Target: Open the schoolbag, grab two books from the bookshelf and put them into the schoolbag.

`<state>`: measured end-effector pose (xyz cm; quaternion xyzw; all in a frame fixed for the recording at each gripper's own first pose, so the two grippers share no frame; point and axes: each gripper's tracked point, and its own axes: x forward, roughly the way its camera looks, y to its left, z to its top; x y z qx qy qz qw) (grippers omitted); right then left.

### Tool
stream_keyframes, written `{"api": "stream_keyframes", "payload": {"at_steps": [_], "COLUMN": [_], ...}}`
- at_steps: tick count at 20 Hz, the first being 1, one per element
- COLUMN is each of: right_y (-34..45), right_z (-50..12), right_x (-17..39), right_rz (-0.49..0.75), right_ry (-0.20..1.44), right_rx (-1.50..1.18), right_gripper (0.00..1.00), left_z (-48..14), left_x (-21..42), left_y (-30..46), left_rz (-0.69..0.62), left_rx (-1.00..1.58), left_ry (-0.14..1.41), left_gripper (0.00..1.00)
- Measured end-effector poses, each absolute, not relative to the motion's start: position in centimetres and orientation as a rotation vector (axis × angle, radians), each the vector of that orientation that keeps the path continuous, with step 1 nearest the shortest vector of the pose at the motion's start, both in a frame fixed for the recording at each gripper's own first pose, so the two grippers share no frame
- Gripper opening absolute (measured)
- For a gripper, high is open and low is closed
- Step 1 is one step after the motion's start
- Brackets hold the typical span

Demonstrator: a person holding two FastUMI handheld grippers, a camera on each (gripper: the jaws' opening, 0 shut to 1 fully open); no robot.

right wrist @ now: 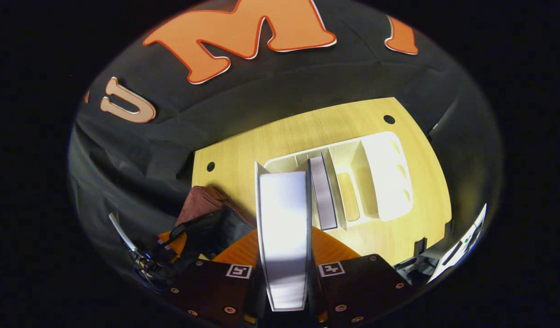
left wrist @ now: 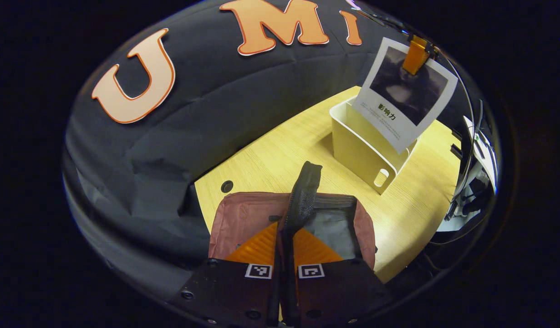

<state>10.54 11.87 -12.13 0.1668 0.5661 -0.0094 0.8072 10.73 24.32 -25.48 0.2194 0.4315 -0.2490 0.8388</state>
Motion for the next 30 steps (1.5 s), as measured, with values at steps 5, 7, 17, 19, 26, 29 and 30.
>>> {"api": "stream_keyframes", "payload": {"at_steps": [5,7,17,19,26,29,30], "right_y": [15.7,17.2,22.4,23.6,30.9,32.9,33.3], "right_z": [-14.8,-16.0,-21.3,-22.6,-25.5,-26.9,-27.2], "right_x": [7.1,5.9,3.9,3.9,2.3,2.5,2.6], "right_rz": [0.104,0.148,0.188,0.172,0.243,0.251,0.249], "right_ry": [1.205,1.209,1.172,1.149,1.161,1.158,1.155], "right_rx": [0.571,0.622,0.771,0.804,0.884,0.884,0.887], "right_gripper": [0.37,0.37,0.37,0.36,0.37,0.37,0.37], "left_z": [-25.9,-26.0,-25.9,-25.9,-25.5,-25.4,-25.4], "left_x": [10.5,10.3,9.7,9.5,9.2,8.6,8.4], "left_y": [24.1,24.0,23.4,23.2,22.9,22.4,22.2], "left_rz": [-0.508,-0.501,-0.455,-0.450,-0.439,-0.450,-0.456], "left_rx": [0.450,0.452,0.434,0.420,0.384,0.358,0.352], "left_ry": [0.932,0.938,0.966,0.971,0.973,0.972,0.974], "left_gripper": [0.07,0.07,0.07,0.07,0.07,0.07,0.07]}}
